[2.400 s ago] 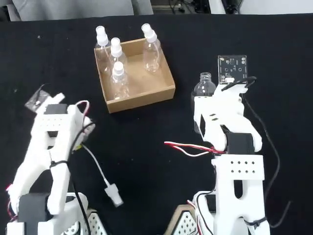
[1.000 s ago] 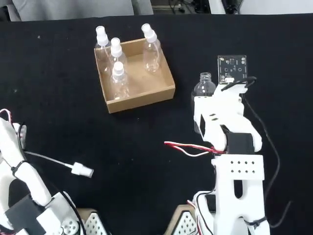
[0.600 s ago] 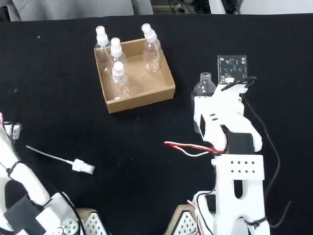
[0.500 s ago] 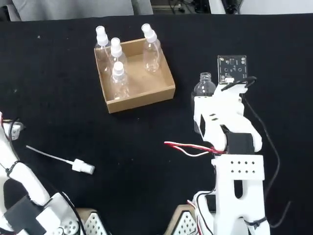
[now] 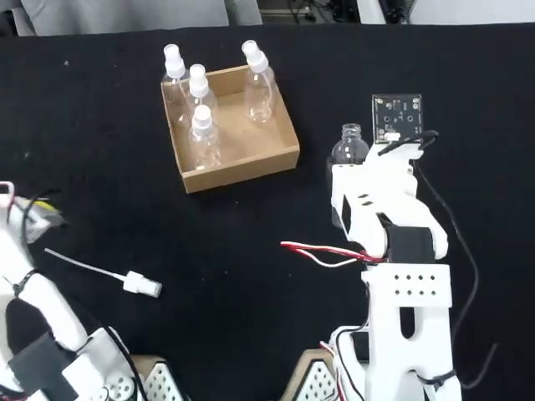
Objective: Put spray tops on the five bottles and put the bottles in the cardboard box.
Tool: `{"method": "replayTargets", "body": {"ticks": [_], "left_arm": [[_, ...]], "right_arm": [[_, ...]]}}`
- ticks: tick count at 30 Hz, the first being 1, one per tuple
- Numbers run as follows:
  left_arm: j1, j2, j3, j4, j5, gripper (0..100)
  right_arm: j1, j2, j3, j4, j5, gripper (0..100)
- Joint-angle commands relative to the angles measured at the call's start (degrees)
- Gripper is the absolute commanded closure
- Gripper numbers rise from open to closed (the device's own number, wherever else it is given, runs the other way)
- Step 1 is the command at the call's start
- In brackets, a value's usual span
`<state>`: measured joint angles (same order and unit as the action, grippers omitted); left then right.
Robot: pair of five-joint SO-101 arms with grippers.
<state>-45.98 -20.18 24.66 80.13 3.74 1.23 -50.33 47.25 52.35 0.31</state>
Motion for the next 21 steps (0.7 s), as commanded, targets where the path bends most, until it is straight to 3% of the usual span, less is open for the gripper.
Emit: {"method": "replayTargets", "body": {"ticks": [1,10,15,21], "left_arm": [[3.6,-1.0,-1.8,1.6,-14.1,71],[11.8,-1.1,-2.0,4.0,-30.5,72],[19.5,-1.1,-1.6,8.6,-42.5,81],[23.9,-1.0,-1.5,8.9,-47.9,81]], "right_arm": [[1.2,-2.0,-0.1,-1.6,0.0,96.7],[1.2,-1.9,-0.1,-1.6,0.0,96.7],[1.2,-1.8,-0.1,-1.7,0.1,96.7],[1.2,-1.7,-0.1,-1.7,0.1,96.7]]}}
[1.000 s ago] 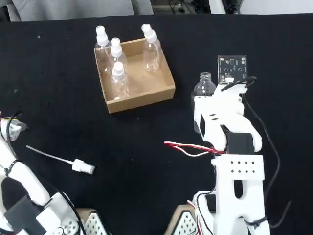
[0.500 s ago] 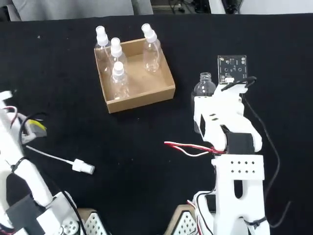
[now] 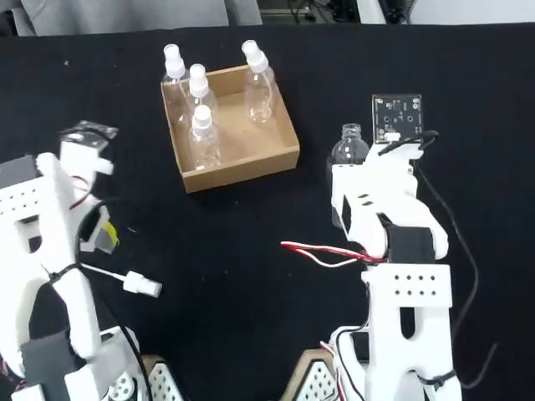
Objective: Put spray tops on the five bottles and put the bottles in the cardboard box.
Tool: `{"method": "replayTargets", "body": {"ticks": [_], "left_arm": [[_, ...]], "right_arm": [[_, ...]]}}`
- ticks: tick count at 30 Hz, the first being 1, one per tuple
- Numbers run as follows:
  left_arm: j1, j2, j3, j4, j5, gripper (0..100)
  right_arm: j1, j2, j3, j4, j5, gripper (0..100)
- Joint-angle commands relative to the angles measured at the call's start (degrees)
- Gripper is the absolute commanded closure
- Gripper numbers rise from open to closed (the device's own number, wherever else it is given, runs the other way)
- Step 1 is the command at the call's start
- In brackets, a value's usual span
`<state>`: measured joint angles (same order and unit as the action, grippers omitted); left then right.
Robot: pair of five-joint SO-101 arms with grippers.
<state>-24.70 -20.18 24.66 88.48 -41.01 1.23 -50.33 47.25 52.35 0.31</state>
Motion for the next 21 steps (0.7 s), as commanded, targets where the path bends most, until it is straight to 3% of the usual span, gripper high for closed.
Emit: {"method": "replayTargets", "body": {"ticks": [1,6,15,21], "left_arm": [[3.1,-1.0,-1.5,0.5,-4.3,80],[4.1,-1.0,-1.5,0.7,-11.4,74],[5.4,-0.9,2.7,4.7,-33.0,74],[6.4,-1.0,6.9,1.2,-38.7,74]], "right_arm": [[1.2,-1.7,-0.1,-1.7,0.1,96.7],[1.2,-1.7,-0.1,-1.7,0.1,96.7],[1.2,-1.7,-0.1,-1.7,0.1,96.7],[1.0,-1.6,-0.1,-1.7,0.1,96.6]]}}
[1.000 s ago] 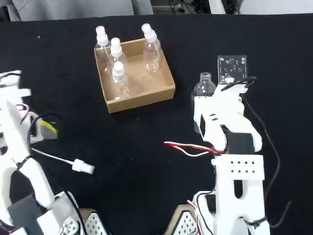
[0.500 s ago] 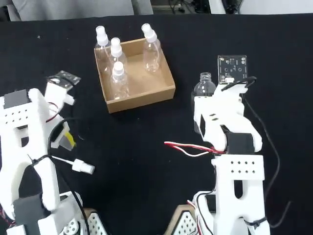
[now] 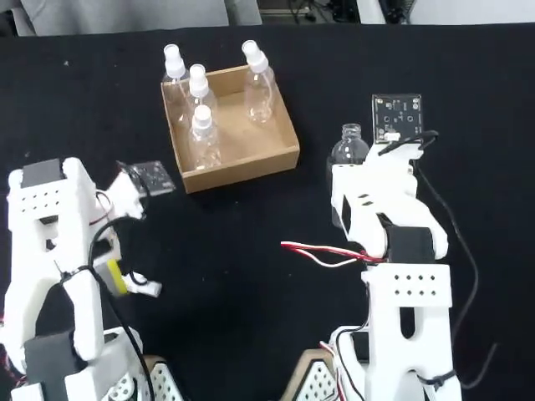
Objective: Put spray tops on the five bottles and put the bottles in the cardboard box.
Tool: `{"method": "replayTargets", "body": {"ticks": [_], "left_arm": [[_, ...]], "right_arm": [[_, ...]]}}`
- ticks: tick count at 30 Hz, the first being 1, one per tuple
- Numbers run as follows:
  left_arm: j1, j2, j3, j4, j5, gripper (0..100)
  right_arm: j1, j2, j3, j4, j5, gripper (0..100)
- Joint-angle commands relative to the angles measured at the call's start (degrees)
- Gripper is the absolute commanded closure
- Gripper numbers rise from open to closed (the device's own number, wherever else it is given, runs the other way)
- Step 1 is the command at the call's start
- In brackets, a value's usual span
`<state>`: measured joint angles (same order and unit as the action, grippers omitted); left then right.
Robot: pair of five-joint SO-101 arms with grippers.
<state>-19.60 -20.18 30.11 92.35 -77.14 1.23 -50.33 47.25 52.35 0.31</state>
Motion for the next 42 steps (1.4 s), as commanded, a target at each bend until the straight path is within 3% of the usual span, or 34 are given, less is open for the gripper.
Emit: {"method": "replayTargets", "body": {"ticks": [1,17,28,42], "left_arm": [[1.5,-1.0,2.5,-4.1,-2.5,74],[7.3,-1.0,13.8,-17.8,-2.5,74],[11.4,-1.0,21.3,-30.9,3.6,74],[11.0,-0.4,21.7,-32.4,8.6,74]], "right_arm": [[1.0,-1.6,-0.1,-1.7,0.1,96.6],[0.8,-1.6,0.0,-1.7,2.0,96.6],[0.8,-1.6,0.0,-1.7,2.0,96.6],[1.0,-1.9,2.1,-5.4,2.0,96.6]]}}
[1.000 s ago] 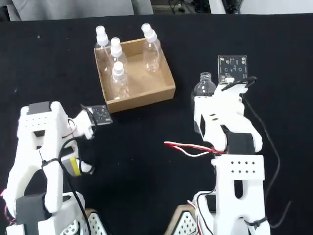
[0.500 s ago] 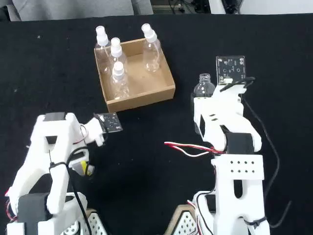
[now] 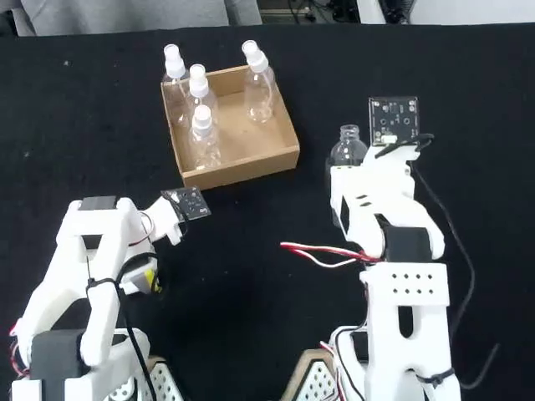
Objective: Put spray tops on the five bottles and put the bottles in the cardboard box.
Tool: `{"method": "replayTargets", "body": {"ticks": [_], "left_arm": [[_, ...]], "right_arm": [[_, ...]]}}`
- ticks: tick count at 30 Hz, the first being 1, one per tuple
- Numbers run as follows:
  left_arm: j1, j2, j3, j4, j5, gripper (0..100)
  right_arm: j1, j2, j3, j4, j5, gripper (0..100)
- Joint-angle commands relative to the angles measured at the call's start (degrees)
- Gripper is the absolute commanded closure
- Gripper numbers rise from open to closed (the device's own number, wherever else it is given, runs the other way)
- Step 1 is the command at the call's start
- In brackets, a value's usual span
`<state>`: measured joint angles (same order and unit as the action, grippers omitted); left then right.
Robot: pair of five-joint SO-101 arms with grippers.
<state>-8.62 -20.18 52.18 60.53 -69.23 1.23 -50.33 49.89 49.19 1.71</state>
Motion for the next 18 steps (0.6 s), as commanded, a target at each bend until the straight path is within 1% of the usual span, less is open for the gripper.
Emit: {"method": "replayTargets", "body": {"ticks": [1,5,7,12,18], "left_arm": [[0.0,-0.4,-0.1,-0.5,1.1,74],[0.7,-0.4,1.2,-0.6,2.7,74],[1.1,-0.4,2.1,-2.5,3.0,75],[1.5,-0.6,5.1,-7.2,2.7,83],[1.2,-1.0,4.9,-6.9,3.0,91]], "right_arm": [[1.1,-2.0,-0.6,-2.2,0.6,96.6],[1.1,-2.0,-0.6,-2.2,0.6,96.6],[1.1,-2.0,-0.6,-2.2,0.6,96.6],[1.1,-2.0,-0.6,-2.1,0.6,96.6],[1.1,-2.0,-0.6,-2.1,0.6,96.6]]}}
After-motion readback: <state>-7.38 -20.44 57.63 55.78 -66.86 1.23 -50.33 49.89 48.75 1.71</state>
